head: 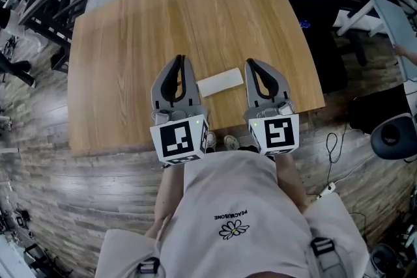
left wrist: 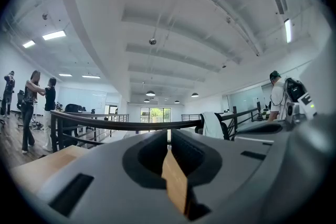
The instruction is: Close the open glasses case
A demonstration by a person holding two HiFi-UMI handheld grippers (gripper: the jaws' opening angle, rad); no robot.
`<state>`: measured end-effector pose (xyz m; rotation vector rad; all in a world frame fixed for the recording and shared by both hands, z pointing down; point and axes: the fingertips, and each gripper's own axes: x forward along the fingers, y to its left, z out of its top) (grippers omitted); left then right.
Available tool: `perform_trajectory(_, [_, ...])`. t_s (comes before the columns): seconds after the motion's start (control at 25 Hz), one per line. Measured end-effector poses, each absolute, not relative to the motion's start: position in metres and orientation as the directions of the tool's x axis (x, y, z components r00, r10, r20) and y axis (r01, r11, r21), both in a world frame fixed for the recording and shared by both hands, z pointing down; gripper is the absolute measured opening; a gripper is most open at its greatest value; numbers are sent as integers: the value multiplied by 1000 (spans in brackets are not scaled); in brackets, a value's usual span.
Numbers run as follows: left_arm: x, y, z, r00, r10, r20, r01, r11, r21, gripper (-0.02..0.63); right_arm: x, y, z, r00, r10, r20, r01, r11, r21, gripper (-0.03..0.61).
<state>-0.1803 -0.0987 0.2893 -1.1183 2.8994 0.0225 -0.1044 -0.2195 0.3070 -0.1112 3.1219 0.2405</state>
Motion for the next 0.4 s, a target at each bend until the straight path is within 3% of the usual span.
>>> perform_trajectory(0.4, [-175,-96,291,-756,-653,-36,-654,757,-1,26,-99,-220,305,-999,-48,-13,-50,981,185,8])
